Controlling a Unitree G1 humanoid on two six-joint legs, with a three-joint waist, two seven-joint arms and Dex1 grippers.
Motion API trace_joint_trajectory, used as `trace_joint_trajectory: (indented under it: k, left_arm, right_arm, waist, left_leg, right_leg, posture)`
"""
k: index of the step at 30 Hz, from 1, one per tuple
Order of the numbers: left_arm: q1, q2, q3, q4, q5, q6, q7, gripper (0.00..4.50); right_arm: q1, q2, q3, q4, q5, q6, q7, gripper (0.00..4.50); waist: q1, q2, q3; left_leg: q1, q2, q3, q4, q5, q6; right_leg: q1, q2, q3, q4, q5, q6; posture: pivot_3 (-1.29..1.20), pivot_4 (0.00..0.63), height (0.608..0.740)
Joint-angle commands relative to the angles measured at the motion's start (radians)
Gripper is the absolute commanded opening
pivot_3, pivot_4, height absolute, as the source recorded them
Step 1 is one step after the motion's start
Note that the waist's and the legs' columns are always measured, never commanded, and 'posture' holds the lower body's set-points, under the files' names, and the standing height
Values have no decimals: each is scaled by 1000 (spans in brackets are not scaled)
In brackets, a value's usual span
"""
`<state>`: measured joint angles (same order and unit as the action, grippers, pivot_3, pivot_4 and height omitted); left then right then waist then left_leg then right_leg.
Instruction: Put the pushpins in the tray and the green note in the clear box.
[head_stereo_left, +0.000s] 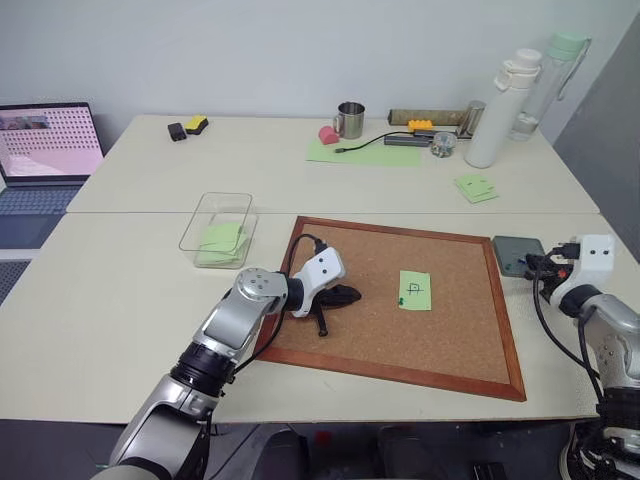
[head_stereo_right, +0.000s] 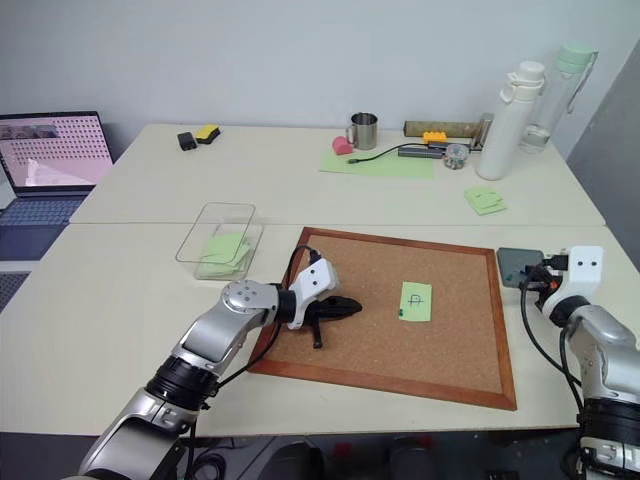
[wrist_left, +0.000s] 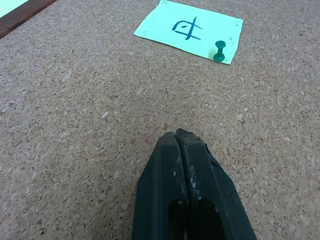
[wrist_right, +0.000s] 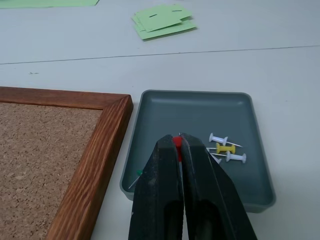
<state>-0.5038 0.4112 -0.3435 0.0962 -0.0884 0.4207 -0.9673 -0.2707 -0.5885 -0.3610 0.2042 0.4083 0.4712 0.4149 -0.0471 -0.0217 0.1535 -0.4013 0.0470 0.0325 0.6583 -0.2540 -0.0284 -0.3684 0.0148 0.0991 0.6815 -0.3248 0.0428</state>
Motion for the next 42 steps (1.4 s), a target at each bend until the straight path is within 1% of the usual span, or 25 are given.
trace_joint_trajectory:
  k: [1,4,11,14,16,19,23,24,28,31,34,37,42]
  left_arm:
    - [45,34,-17,13,23,60,5,0]
    - [44,33,-15,10,23,64,8,0]
    - [40,33,-19,12,23,63,5,0]
    - [36,32,-22,17,23,58,1,0]
    - [33,31,-22,21,23,56,0,0]
    - [32,30,-22,24,25,53,-2,0]
    - [33,28,-21,24,26,51,0,0]
    - [33,28,-20,24,26,50,1,0]
    - [34,29,-20,19,23,51,-2,0]
    - [33,27,-22,20,24,50,-3,0]
    - [30,26,-23,23,25,47,-4,0]
    - [29,25,-23,23,24,47,-3,0]
    - [37,29,-21,9,22,55,-2,0]
  right_arm:
    - [-34,-16,-25,29,2,-47,31,490]
    - [-40,-20,-28,34,2,-59,44,1070]
    - [-24,-24,-53,2,20,-63,57,1070]
    - [15,-22,-44,-79,27,-66,77,1070]
    - [68,-22,2,-188,36,-62,133,1070]
    - [151,10,61,-385,98,0,175,1070]
    - [231,76,162,-576,117,33,146,1070]
    - [241,84,179,-602,115,39,143,1070]
    - [269,125,322,-715,75,64,117,1070]
    - [269,148,394,-718,35,72,92,1070]
    - [260,147,454,-686,-39,63,65,1070]
    - [247,173,465,-670,-41,82,47,1070]
    - [235,185,477,-642,-69,81,39,1070]
  waist:
    - [-2,0,0]
    - [-3,0,0]
    - [-4,0,0]
    - [-3,0,0]
    - [-2,0,0]
    - [-5,1,0]
    - [-5,1,0]
    - [-5,0,0]
    - [-5,0,0]
    - [-5,0,0]
    - [-4,0,0]
    - [-4,0,0]
    - [-4,0,0]
  left_leg:
    - [0,0,0,0,0,0]
    - [0,0,-1,0,0,0]
    - [0,0,0,-1,0,0]
    - [0,0,-1,-1,0,0]
    - [0,0,-1,-1,0,0]
    - [0,0,-1,-1,0,0]
    - [0,1,-1,-1,0,0]
    - [0,0,-2,-1,0,0]
    - [0,1,-2,-1,0,0]
    - [0,1,-2,-1,0,0]
    - [0,1,-2,-1,0,0]
    - [0,0,-2,-1,0,0]
    - [0,0,-2,-1,0,0]
  right_leg:
    - [0,0,0,0,0,0]
    - [0,0,0,0,0,0]
    - [0,0,0,0,0,0]
    - [0,0,0,0,0,0]
    - [0,0,0,0,0,0]
    - [0,0,0,0,0,0]
    - [0,0,-1,0,0,0]
    - [0,0,-1,0,0,0]
    - [0,0,-1,0,0,0]
    - [0,0,-1,0,0,0]
    - [0,0,-1,0,0,0]
    - [-1,0,-2,0,0,0]
    - [-1,0,-2,0,0,0]
  posture:
    - [0,150,740]
    - [0,150,740]
    - [0,150,740]
    - [0,150,740]
    - [0,150,740]
    - [0,150,740]
    - [0,150,740]
    - [0,150,740]
    - [0,150,740]
    - [0,150,740]
    - [0,150,740]
    - [0,150,740]
    - [0,150,740]
